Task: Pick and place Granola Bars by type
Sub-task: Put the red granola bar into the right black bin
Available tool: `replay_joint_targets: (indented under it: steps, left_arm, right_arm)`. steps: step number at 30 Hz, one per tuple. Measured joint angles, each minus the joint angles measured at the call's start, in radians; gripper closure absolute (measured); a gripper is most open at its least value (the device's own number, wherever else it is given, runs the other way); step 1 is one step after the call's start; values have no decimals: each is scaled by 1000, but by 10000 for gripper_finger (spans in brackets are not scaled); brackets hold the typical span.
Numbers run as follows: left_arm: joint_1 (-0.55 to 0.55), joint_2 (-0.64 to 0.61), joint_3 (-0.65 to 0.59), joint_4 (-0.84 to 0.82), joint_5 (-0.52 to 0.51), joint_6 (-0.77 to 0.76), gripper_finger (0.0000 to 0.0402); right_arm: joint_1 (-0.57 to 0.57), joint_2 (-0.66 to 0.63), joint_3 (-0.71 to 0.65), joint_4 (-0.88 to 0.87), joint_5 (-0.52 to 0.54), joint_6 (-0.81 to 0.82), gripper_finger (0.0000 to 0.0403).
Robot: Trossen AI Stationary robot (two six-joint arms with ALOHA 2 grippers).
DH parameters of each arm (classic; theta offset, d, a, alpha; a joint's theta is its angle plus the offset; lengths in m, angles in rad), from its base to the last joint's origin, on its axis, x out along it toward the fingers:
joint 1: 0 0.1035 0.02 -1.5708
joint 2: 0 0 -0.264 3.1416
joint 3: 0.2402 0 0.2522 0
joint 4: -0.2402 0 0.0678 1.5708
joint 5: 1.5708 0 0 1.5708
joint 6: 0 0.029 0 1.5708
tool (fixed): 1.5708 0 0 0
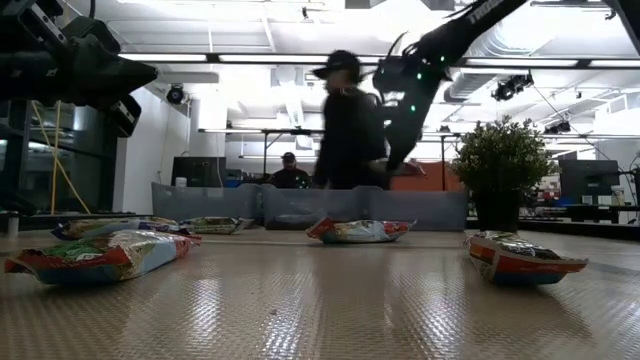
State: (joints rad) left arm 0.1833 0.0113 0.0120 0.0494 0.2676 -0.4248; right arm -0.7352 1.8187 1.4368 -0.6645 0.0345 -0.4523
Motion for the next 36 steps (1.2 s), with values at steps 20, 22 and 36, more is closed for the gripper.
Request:
replay_joint_targets:
  steps: [20, 22, 36]
  left_arm:
    - [0, 0, 0, 0, 2, 0, 401]
    - [0, 0, 0, 0, 2, 0, 401]
    - [0, 0, 0, 0, -2, 0, 401]
  right_arm:
    - [-18, 120, 0, -95, 16, -166, 350]
    - [-18, 120, 0, -98, 16, -167, 350]
    - [-18, 120, 0, -102, 11, -158, 350]
